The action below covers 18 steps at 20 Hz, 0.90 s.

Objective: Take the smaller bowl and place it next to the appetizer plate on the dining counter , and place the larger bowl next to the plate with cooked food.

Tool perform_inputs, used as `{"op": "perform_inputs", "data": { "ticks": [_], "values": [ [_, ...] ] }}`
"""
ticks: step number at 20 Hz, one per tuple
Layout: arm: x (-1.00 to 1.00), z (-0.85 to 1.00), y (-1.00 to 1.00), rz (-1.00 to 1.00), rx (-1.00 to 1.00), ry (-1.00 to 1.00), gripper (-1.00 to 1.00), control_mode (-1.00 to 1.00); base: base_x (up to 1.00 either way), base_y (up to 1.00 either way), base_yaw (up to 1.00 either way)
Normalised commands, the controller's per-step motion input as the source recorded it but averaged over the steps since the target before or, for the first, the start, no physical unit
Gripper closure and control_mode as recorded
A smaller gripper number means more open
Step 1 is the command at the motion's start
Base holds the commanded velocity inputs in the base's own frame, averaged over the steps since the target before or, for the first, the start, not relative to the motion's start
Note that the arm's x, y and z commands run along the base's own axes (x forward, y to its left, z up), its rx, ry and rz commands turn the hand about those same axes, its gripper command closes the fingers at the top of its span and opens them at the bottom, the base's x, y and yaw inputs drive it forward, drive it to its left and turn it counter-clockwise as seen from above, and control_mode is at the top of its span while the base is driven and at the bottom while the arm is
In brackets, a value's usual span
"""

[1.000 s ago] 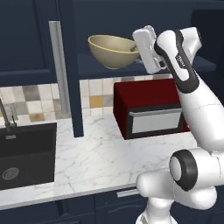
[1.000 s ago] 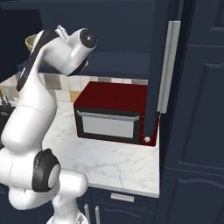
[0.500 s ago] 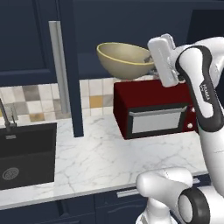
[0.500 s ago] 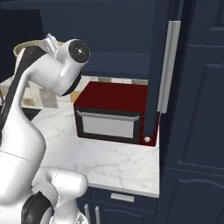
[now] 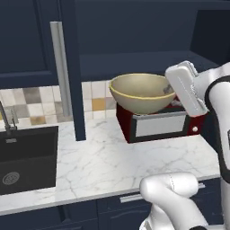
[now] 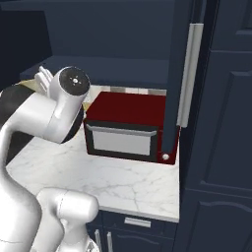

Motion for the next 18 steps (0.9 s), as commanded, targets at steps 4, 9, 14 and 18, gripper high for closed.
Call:
{"op": "perform_inputs", "data": {
  "ticks": [4, 9, 14, 18],
  "values": [
    [-0.66, -1.00, 0.00, 0.00, 0.00, -0.08, 1.00, -1.00, 0.00, 0.00, 0.00],
    [-0.08, -0.62, 0.00, 0.00, 0.01, 0.00, 1.00, -1.00, 0.00, 0.00, 0.00],
    [0.00, 0.00, 0.00, 0.00, 0.00, 0.00, 1.00, 1.00, -0.81, 0.22, 0.23],
    [0.00, 0.00, 0.00, 0.00, 0.00, 0.00, 1.00, 1.00, -0.73, 0.72, 0.81]
  ]
}}
